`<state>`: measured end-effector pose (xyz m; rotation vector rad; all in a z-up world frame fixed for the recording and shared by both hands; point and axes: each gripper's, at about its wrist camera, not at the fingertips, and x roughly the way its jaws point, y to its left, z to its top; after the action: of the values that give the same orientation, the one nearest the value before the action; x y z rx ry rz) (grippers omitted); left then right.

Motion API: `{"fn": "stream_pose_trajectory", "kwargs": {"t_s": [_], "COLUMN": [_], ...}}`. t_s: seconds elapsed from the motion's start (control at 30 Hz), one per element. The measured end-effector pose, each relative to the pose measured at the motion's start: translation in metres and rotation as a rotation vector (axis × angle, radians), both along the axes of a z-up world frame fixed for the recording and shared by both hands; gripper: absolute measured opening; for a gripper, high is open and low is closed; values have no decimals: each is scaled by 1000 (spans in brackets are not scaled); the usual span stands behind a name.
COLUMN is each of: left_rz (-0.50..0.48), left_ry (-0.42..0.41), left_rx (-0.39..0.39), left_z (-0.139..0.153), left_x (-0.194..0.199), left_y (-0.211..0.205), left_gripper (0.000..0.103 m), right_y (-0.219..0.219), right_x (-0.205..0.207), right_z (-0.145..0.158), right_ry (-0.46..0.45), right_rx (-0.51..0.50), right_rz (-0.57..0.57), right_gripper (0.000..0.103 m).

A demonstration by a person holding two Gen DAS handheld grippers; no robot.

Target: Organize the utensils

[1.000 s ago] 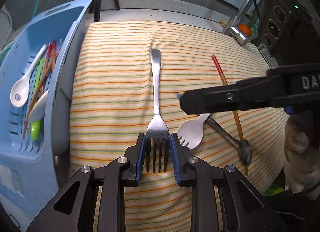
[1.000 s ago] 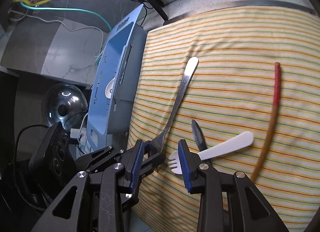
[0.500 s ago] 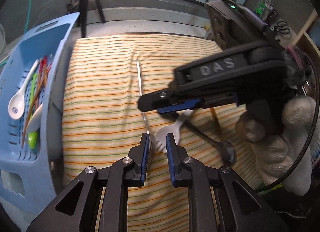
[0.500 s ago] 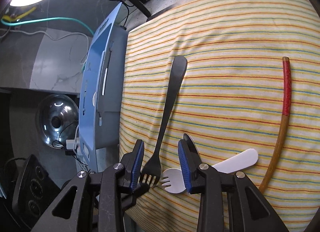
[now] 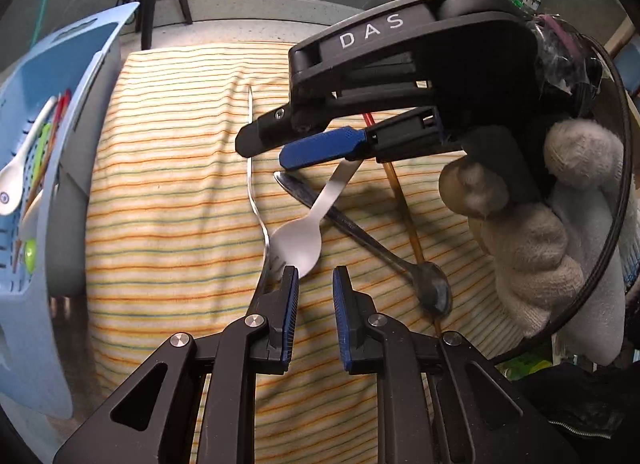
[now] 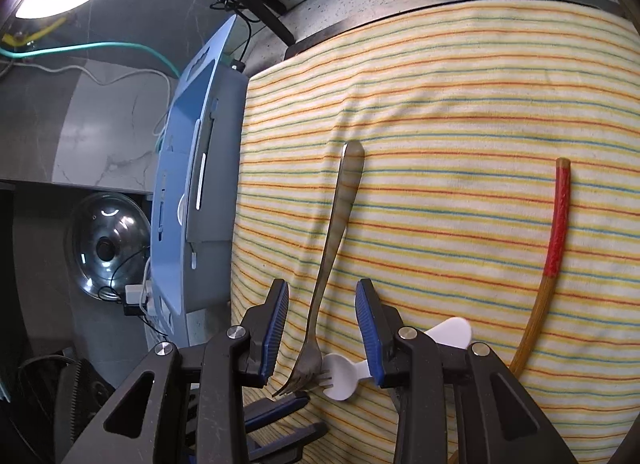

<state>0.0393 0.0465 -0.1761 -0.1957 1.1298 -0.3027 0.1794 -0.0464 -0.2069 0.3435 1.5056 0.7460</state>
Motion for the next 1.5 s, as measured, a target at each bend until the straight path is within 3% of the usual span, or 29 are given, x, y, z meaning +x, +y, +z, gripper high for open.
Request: {"fn": "stream_pose_trajectory", "kwargs": {"t_s": [0.17,0.3,0.47,0.6,0.8,0.87,0.97,1.03,1.17,1.3,1.5], "left_rz": [49,85,58,26,43,46,42,47,37,11,51], "left_ry": [-64,-45,-25,-34,-26,-24,-6,9,8,10,9], "left_rx": [-28,-17,-25,-41,5,30,46,62,76,151,148], "left_z": [23,15,1,5,7,8,3,-1,-6,-13,-12], "left_x": [-22,-21,-12,-11,-17,-22,-24,-22,-19,-5,2], "left_y": [19,30,17,7,9,10,9,6,-3,-13,11], "left_gripper": [16,16,16,16,16,28,30,38,38,38,30], "right_y": [0,0,3,4,0,-1,-1,0,4,8,16], "right_x": [-1,2,3,1,3,5,9,11,15,15,16], "right_z": [8,9,10,12,11,10,8,6,2,-2,-3], "right_ry": [-25,-21,-16,-13,-15,-20,-22,-24,-20,-13,-12], "right_rx": [0,3,2,2,-4,-13,-28,-42,-54,-56,-57], "right_rz": [17,12,27,40,40,42,42,44,51,55,60], "right_gripper": [32,32,32,32,32,32,32,32,32,32,32]}}
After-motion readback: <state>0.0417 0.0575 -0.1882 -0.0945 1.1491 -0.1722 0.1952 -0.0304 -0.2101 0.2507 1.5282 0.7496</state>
